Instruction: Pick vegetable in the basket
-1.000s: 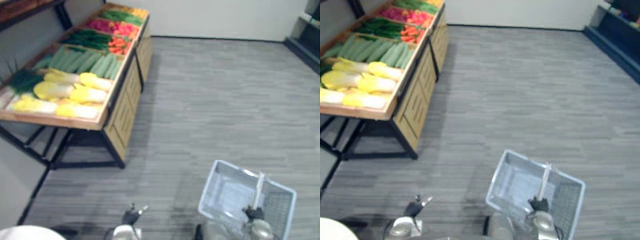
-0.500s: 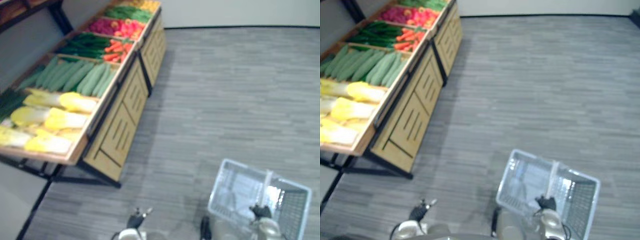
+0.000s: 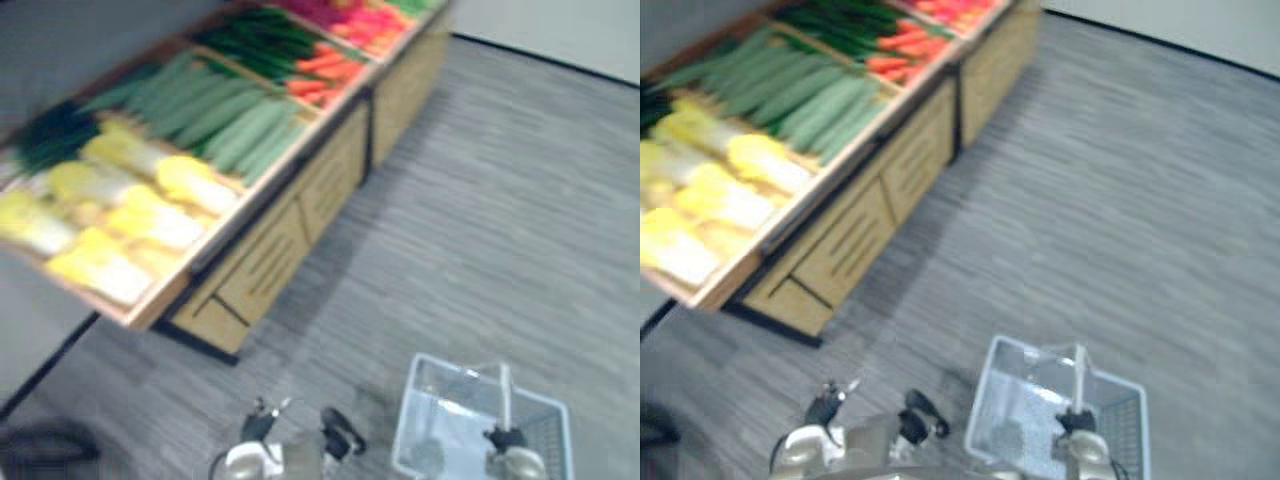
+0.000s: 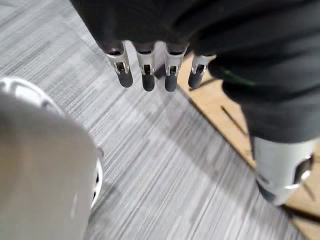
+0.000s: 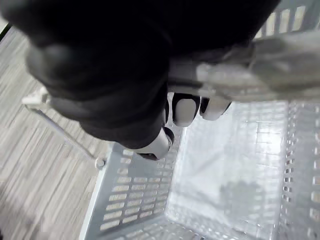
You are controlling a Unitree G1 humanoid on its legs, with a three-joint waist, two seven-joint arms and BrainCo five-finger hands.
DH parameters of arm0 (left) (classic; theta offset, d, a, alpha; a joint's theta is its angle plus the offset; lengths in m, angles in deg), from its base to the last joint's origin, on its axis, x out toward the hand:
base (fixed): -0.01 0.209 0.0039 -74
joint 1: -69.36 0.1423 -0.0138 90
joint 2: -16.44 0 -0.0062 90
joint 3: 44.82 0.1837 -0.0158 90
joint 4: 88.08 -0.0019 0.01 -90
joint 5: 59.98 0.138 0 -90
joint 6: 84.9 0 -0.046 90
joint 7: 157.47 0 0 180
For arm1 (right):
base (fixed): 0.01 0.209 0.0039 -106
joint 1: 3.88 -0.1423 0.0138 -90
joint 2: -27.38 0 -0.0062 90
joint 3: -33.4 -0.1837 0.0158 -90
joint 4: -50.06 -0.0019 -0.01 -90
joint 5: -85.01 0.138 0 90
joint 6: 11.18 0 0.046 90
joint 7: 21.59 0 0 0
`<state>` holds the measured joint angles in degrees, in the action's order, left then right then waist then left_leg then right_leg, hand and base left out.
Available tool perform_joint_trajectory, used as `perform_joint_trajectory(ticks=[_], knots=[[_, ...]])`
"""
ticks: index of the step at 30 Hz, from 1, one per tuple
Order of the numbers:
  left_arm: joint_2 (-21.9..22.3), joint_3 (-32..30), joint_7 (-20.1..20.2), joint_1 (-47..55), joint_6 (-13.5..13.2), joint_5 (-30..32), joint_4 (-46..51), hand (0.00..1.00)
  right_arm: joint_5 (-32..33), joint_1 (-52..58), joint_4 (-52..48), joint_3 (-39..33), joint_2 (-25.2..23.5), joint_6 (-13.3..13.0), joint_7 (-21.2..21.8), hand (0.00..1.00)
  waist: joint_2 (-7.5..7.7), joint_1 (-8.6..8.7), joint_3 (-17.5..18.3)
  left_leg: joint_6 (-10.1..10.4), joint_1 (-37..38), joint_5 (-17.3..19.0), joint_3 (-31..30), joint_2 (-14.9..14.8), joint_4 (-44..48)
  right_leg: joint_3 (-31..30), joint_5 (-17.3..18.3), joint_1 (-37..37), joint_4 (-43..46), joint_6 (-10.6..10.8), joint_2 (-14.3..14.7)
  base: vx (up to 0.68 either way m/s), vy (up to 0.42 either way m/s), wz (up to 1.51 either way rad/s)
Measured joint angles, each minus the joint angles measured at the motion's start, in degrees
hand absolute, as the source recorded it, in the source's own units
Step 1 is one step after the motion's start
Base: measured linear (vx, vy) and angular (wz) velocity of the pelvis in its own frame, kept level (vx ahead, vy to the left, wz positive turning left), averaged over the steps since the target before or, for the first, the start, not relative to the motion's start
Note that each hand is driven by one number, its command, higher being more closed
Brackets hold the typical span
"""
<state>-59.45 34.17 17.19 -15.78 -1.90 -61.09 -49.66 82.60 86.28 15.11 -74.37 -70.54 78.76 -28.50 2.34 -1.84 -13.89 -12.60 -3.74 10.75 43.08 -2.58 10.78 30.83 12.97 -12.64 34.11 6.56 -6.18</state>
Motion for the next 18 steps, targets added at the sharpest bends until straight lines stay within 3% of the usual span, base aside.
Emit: perform_joint_trajectory(ticks=[3,6,7,8,10,11,12,13,14,16,18], knots=[[-0.3,0.0,0.0,0.7,0.3,-0.2,-0.7,0.0,0.0,-0.3,-0.4,-0.2,1.0,-0.9,-0.1,1.0,-0.8,0.22,0.5,3.4,5.6,1.0,-8.6,0.0,-0.7,-5.3,0.0,10.2,21.6,0.0,-6.1,0.51,-0.077,1.42],[-0.6,0.0,-0.1,1.8,0.5,-0.4,-0.7,0.0,0.1,1.1,-2.8,0.0,1.3,-2.4,-0.1,1.0,-1.6,1.07,1.3,6.8,8.2,0.6,-18.6,-0.6,-3.3,-11.4,0.0,18.9,19.8,0.0,-9.1,0.41,-0.206,1.77],[-0.9,0.0,0.0,2.0,0.7,-0.5,-0.9,0.0,0.3,1.1,-2.6,-0.5,1.3,-3.2,-0.1,1.0,-1.6,1.72,1.3,8.2,9.1,0.0,-23.9,-1.7,-3.7,-14.8,0.1,20.9,12.7,-0.2,-8.7,0.51,-0.367,1.79],[-1.0,0.0,-0.1,2.0,0.7,-0.4,-0.9,0.0,0.3,1.0,-2.6,-0.6,1.2,-3.2,-0.1,1.0,-1.62,1.73,1.3,8.5,9.1,0.0,-24.9,-2.1,-3.7,-15.5,0.1,21.0,11.0,-0.2,-8.4,0.42,-0.398,1.78],[-1.9,0.0,-0.1,1.9,0.8,-0.5,-1.0,0.0,0.7,0.5,-2.1,-1.7,0.5,-3.1,0.0,1.0,-1.47,1.63,1.3,12.5,9.1,-0.1,-32.8,-4.4,-4.1,-23.6,-1.2,21.5,-9.8,1.0,-4.5,0.38,-0.456,1.56],[-2.3,-0.1,-0.1,2.0,0.8,-0.4,-1.1,0.0,0.8,0.4,-2.0,-2.0,0.0,-3.1,0.0,1.0,-1.11,1.5,1.4,13.7,9.1,-0.2,-34.5,-4.8,-4.6,-25.8,-2.5,21.4,-15.9,1.5,-3.8,0.36,-0.507,1.57],[-3.4,-0.2,0.0,2.2,0.8,-0.4,-1.2,0.0,1.1,0.4,-1.0,-2.1,-0.9,-3.2,0.0,1.0,0.83,1.42,1.7,16.0,8.9,-0.2,-37.9,-4.4,-5.4,-30.3,-9.0,20.7,-27.1,3.1,-3.7,0.36,-0.551,1.69],[-3.6,-0.5,0.0,1.5,1.0,-0.4,-3.4,0.0,1.4,0.2,0.7,-3.5,-1.3,-3.2,0.0,1.0,0.12,1.57,1.3,18.0,9.4,-0.8,-42.2,-5.3,-6.7,-28.8,-13.0,17.8,-27.8,3.3,-2.5,0.36,-0.555,1.59],[-3.1,-0.4,0.3,1.6,1.0,-0.4,-3.3,0.0,1.9,0.0,1.3,-4.9,-1.3,-3.1,0.0,1.0,-0.58,1.11,1.6,18.7,9.2,-1.3,-42.7,-5.3,-7.0,-27.8,-11.8,17.7,-27.5,3.6,-2.2,0.35,-0.455,1.43],[-2.0,-0.9,1.0,2.4,0.8,-0.3,-2.7,0.0,3.2,0.1,1.6,-7.7,-1.0,-3.1,0.0,1.0,-2.29,0.72,1.7,18.6,10.0,-3.9,-43.7,-3.7,-6.7,-24.9,-9.6,17.3,-21.3,1.7,-2.0,0.29,-0.257,1.06],[-0.9,-4.7,1.2,2.2,0.6,0.1,-2.0,0.0,5.3,0.5,1.6,-10.9,-1.5,-2.8,0.0,1.0,-4.22,0.46,1.9,19.1,12.5,-4.6,-42.5,-7.7,-7.3,-23.9,-4.6,19.2,-9.8,-0.5,0.4,0.28,-0.251,1.08]])
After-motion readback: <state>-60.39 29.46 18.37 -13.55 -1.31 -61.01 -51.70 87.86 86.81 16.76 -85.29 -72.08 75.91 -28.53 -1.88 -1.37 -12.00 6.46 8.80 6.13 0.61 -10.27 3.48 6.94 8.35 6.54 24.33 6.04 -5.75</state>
